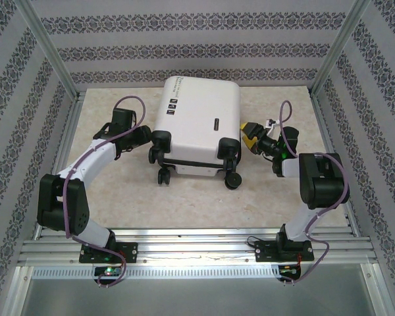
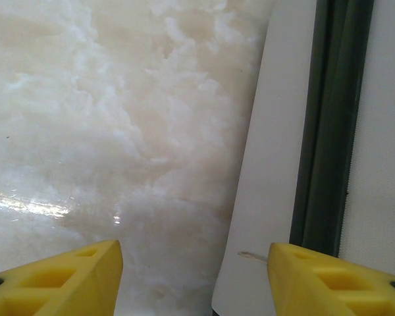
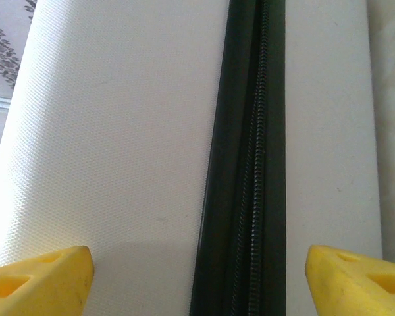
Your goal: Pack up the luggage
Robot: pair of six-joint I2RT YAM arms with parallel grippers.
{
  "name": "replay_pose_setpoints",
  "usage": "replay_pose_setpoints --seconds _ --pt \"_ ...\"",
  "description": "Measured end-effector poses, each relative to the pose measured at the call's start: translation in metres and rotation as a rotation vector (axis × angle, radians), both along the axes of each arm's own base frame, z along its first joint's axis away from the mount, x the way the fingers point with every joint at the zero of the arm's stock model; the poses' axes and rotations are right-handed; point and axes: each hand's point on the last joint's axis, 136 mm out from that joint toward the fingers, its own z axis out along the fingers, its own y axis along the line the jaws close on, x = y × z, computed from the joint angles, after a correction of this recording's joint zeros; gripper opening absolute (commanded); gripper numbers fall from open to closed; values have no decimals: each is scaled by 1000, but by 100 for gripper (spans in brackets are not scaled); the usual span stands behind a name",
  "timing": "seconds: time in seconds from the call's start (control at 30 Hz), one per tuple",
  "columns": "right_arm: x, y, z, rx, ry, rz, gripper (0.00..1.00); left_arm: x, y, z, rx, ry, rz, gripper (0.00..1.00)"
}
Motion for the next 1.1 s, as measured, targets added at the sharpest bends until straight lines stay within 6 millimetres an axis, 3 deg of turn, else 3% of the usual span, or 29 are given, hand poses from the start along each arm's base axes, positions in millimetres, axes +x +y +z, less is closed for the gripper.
replay_pose_setpoints --seconds 0.17,0.43,0.6,0.8,0.93,1.1 --pt "10 10 6 25 -2 6 85 -7 3 -5 2 -12 33 60" --pt "38 38 22 27 -34 19 84 -50 5 -8 33 -44 111 60" --pt "55 54 35 47 -56 24 82 -84 -14 -15 96 -50 104 60" --pt "67 82 67 81 -122 78 80 -126 -37 -22 133 -97 130 60" --pt "70 94 80 85 -164 117 78 -136 -39 -24 167 -143 170 60" --pt "76 87 76 80 -151 125 78 -139 -48 -37 216 -122 143 61"
